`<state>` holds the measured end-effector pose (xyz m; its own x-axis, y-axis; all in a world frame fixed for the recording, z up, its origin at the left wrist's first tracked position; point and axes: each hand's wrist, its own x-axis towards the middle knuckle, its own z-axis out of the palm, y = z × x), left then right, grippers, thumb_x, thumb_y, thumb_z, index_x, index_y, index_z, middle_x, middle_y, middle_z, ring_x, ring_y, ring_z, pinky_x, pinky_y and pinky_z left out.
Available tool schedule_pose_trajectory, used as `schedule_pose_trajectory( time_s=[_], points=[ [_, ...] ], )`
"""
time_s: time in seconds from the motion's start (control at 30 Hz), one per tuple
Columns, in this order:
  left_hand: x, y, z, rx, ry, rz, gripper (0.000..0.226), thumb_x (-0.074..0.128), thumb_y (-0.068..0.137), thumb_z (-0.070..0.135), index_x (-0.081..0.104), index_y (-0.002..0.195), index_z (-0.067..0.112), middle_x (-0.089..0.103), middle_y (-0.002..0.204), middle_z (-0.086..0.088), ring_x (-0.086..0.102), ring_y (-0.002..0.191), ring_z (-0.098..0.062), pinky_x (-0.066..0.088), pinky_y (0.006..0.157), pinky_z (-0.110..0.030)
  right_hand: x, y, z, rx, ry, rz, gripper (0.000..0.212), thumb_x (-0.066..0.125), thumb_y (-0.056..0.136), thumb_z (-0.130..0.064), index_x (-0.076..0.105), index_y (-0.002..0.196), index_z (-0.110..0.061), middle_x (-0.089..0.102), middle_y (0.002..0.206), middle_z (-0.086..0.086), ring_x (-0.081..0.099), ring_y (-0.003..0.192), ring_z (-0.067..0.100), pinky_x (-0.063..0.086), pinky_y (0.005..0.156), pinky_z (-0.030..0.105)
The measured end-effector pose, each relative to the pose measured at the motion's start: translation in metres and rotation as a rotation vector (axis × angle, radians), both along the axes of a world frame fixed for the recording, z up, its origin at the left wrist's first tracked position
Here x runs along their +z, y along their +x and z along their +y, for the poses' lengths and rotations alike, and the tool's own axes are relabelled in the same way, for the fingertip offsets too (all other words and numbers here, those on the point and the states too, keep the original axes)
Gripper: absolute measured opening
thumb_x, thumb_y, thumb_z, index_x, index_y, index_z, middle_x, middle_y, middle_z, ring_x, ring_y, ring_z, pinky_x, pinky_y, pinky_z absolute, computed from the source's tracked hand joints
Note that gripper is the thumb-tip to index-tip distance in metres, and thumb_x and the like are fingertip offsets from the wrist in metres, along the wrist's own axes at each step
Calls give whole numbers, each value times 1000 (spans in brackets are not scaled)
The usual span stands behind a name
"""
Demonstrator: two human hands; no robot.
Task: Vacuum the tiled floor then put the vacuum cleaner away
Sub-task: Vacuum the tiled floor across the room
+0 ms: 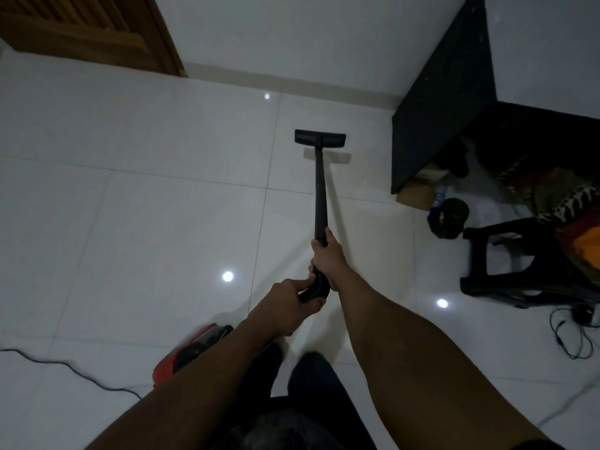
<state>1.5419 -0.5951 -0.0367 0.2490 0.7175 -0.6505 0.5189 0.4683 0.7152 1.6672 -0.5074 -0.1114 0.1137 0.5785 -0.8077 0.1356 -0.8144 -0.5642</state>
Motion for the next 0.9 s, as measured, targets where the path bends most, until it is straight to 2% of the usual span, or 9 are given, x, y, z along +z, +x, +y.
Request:
schedule_pose_trajectory(
  time_s=[0.13, 0.23, 0.33, 0.37, 0.4, 0.47, 0.63, 0.8, 0.9],
  points=[
    [-2, 18, -59, -40, 62, 86, 55, 66, 90, 46, 53, 142, 35, 75, 91, 3, 68, 70, -11, 60, 77, -37, -3, 19, -56, -18, 16, 4, 63, 49, 106, -27, 20, 159, -45, 56, 81, 9, 55, 55, 21, 52, 64, 38],
    [-2, 38, -115, -69, 93, 104, 52, 63, 91, 49, 55, 140, 34, 75, 90, -5, 70, 78, -24, 57, 85, -47, -3, 37, -111, 15, 31, -6, 63, 50, 106, -29, 20, 160, -44, 58, 91, 10, 56, 54, 21, 53, 64, 37],
    [-4, 57, -180, -147, 130, 199, 57, 54, 89, 56, 50, 143, 38, 69, 101, -11, 56, 113, -35, 37, 109, -55, -3, 55, -177, 25, 33, -7, 64, 50, 106, -29, 19, 160, -44, 59, 88, 8, 57, 56, 20, 54, 63, 36],
    [-2, 63, -203, -155, 135, 208, 57, 53, 90, 55, 50, 143, 37, 67, 102, -13, 53, 115, -34, 35, 111, -54, -2, 62, -201, 30, 28, -5, 64, 50, 106, -29, 19, 160, -44, 60, 89, 8, 58, 56, 21, 54, 63, 35],
    [0, 68, -226, -141, 122, 184, 55, 56, 91, 53, 52, 143, 35, 68, 96, -11, 59, 106, -32, 40, 107, -50, 0, 67, -225, 35, 21, -8, 64, 50, 106, -29, 19, 160, -45, 60, 91, 9, 58, 57, 21, 54, 62, 35],
    [4, 75, -269, -80, 62, 74, 49, 63, 92, 45, 57, 138, 31, 71, 83, -2, 66, 73, -16, 53, 81, -33, 4, 74, -270, 45, -2, -24, 64, 49, 107, -29, 19, 160, -43, 61, 98, 10, 59, 58, 21, 53, 60, 34],
    [6, 81, -363, -36, 2, 14, 40, 68, 92, 35, 64, 131, 26, 70, 73, 8, 55, 47, 5, 43, 50, -13, 9, 81, -372, 3, -55, -7, 62, 49, 107, -30, 19, 161, -42, 59, 102, 13, 59, 63, 22, 53, 61, 33],
    [5, 76, -460, -94, -51, 24, 57, 67, 92, 37, 49, 146, 27, 62, 68, 4, 50, 41, -1, 41, 43, -18, 13, 80, -477, 17, -70, -58, 61, 46, 108, -30, 20, 162, -39, 65, 113, 7, 60, 65, 15, 47, 47, 20],
    [6, 71, -516, -126, -30, 8, 59, 67, 93, 35, 48, 148, 24, 59, 67, 6, 50, 42, 2, 39, 44, -14, 14, 78, -537, -2, -53, -93, 61, 46, 108, -30, 20, 162, -37, 61, 103, -1, 60, 65, 11, 40, 34, 12]
  ],
)
